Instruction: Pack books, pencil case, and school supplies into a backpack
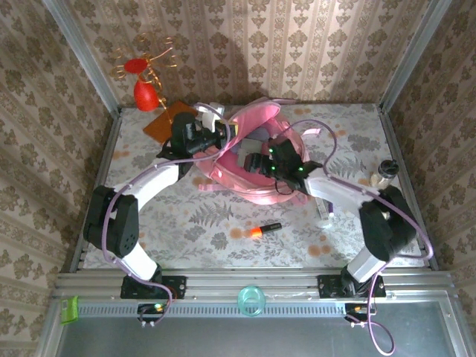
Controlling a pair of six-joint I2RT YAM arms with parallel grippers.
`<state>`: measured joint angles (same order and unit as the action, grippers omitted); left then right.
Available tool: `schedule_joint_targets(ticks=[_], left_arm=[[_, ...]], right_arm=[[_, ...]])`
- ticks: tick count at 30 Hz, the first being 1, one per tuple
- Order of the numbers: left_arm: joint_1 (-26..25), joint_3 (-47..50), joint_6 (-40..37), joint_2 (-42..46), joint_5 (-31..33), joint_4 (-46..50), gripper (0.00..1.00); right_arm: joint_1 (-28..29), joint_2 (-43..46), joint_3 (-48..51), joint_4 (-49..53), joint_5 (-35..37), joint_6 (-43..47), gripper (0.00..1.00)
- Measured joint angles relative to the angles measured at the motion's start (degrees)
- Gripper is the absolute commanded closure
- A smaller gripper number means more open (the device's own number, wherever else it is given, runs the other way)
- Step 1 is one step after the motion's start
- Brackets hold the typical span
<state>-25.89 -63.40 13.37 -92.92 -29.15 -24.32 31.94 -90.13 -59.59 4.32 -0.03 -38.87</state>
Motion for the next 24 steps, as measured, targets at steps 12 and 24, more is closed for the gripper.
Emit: schedule_joint_targets(ticks=[12,24], left_arm=[[-5.79,13.53,-3.54,7.93,7.28,-4.83,1.00],[-15.74,16.65,-6.43,4.35,16.57,-5.49,0.90]], right_arm=[[-13.97,2.23,4.26,6.60,7.06,6.14,0.24],[-20.17,-17.33,-13.84,8.46,-4.39,11.54,0.55]])
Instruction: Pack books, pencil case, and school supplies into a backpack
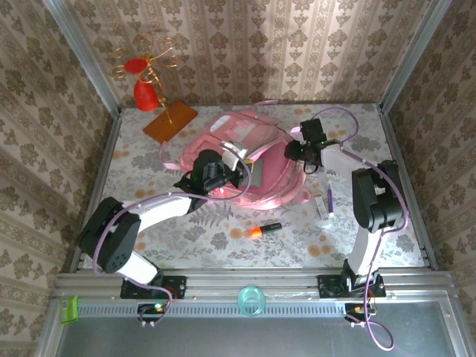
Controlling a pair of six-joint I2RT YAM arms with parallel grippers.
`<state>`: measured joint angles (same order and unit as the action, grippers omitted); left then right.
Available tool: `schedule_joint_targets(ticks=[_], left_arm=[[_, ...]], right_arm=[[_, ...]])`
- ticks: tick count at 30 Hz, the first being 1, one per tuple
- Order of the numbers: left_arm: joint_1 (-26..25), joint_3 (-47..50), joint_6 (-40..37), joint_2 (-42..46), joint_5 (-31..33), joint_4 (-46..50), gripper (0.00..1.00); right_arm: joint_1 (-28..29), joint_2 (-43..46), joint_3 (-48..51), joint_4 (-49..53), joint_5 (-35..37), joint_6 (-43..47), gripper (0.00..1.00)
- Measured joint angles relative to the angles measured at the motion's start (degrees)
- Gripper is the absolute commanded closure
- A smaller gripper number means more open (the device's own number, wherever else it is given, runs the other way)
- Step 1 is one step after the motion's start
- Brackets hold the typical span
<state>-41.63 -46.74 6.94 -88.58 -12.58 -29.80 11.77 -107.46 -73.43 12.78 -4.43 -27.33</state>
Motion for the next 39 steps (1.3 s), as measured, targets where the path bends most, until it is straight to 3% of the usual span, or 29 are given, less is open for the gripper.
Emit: schedule_joint_targets(ticks=[2,4,8,12,15,20,25,31,39], left_arm=[[-1.25,-1.88,0.46,-3.67,1.16,-0.28,0.82],[-2.21,-4.02,1.31,-7.17,1.88,-0.50,0.65],[-3.72,-5.92,3.17,-10.23,1.46,-1.60,0.41],[-3.61,-4.13,3.08,-6.75,1.81,-1.25,0.28],[-1.03,0.98,4.26,1.81,2.69,1.46,0.22],[11.91,7.61,14.53,16.76,4.61,12.17,0.22],[21.79,10.27,23.63,18.01,2.69,18.45,0.25],[24.94,8.33,29.11,8.09,-3.82,19.37,0.31],[25.22,4.63,31.93,-0.68,-9.16,16.76,0.44]], right_arm=[[-1.11,-2.60,-4.52,0.83,-2.27,0.63,0.53],[-2.25,-4.31,-7.89,1.73,-3.63,1.16,0.48],[-5.01,-4.55,-11.37,4.55,-3.48,2.19,0.41],[-7.56,-1.31,-10.40,7.39,0.70,3.72,0.33],[-8.46,4.63,-6.16,8.66,3.93,4.55,0.31],[-4.52,17.29,5.07,6.82,2.82,3.76,0.24],[5.64,21.77,12.39,2.73,-3.21,1.07,0.28],[8.94,19.06,14.25,-1.07,-5.73,-1.38,0.45],[8.72,14.05,14.25,-2.27,-5.20,-1.36,0.48]])
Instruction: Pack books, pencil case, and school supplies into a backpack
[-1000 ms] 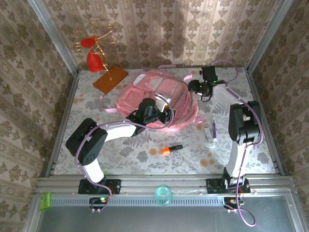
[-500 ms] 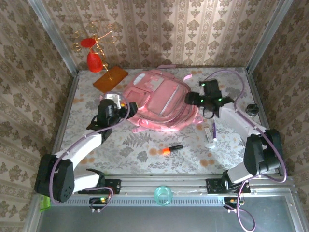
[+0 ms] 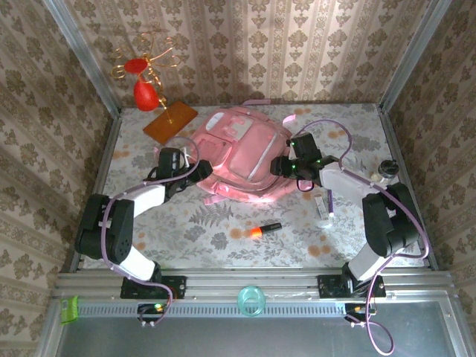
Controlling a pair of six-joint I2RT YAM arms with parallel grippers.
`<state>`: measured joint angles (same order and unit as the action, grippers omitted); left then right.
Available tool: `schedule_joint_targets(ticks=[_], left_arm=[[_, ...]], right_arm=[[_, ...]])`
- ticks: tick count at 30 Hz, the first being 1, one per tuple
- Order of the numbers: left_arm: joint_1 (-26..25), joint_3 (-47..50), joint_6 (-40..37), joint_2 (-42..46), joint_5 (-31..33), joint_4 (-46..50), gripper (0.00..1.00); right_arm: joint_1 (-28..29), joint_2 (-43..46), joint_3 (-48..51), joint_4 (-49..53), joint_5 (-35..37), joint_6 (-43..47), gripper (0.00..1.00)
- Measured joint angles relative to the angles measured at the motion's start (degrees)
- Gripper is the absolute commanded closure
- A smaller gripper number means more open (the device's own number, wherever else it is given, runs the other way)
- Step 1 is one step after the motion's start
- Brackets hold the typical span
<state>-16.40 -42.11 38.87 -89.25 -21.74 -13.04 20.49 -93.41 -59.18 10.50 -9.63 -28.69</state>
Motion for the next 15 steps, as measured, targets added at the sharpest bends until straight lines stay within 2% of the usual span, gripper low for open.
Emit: schedule_joint_targets(ticks=[7,15], left_arm=[[0.00,0.13,0.57,-1.92,-0.61,-2.27,0.57],[-0.07,1.22,0.63,-4.09,-1.20,-6.60,0.65]], right_arm=[[-0.28,-0.98,-0.11,-0.02,0.37,0.26,0.48],[-1.31,-2.47,-2.91,0.37,1.18,1.79,0.48]])
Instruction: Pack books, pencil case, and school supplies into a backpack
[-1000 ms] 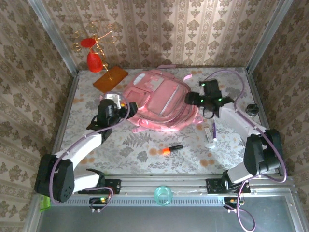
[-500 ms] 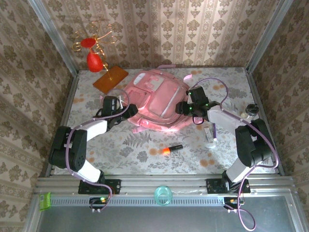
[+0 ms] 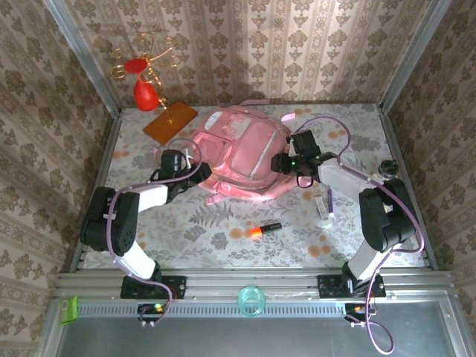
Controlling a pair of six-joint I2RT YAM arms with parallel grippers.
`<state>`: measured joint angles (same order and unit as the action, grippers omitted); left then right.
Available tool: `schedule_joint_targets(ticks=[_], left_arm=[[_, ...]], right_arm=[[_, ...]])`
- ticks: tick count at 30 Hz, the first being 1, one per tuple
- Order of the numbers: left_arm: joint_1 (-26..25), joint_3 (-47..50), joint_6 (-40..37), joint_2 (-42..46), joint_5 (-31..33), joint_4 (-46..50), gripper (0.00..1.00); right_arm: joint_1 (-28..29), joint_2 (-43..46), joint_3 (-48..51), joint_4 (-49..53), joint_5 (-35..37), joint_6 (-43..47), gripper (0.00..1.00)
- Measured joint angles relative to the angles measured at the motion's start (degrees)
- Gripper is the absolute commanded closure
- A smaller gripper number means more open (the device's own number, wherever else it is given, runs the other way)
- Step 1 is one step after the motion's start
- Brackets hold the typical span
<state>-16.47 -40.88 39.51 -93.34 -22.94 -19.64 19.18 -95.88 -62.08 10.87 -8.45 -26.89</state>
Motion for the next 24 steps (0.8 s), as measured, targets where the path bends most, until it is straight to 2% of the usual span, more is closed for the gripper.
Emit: schedule_joint_targets(ticks=[3,6,11,15,20,24], left_arm=[[-0.24,0.00,-0.04,-0.55,-0.02,-0.83,0.59],[-0.55,0.00,0.44,-1.44,0.07,-1.70,0.57],[-1.53,0.00,1.84,-2.56,0.83,-3.48,0.70],[-2.75,0.00,3.69,-3.41,1.64,-5.40,0.85],[-4.15,0.85,6.62,-3.85,2.73,-8.57,1.00],[-5.51,2.05,7.87,-3.48,4.04,-10.54,1.00]], right_arm=[[-0.50,-0.28,-0.52,0.00,0.28,0.39,0.49],[-0.68,-0.70,-0.92,0.02,0.31,1.18,0.49],[-0.98,-0.87,-1.40,0.68,0.50,2.19,0.47],[-1.05,-0.59,-2.10,1.70,1.53,3.39,0.45],[-1.03,3.80,-1.44,4.35,3.45,4.04,0.38],[-0.09,11.17,1.14,6.01,5.60,3.78,0.34]])
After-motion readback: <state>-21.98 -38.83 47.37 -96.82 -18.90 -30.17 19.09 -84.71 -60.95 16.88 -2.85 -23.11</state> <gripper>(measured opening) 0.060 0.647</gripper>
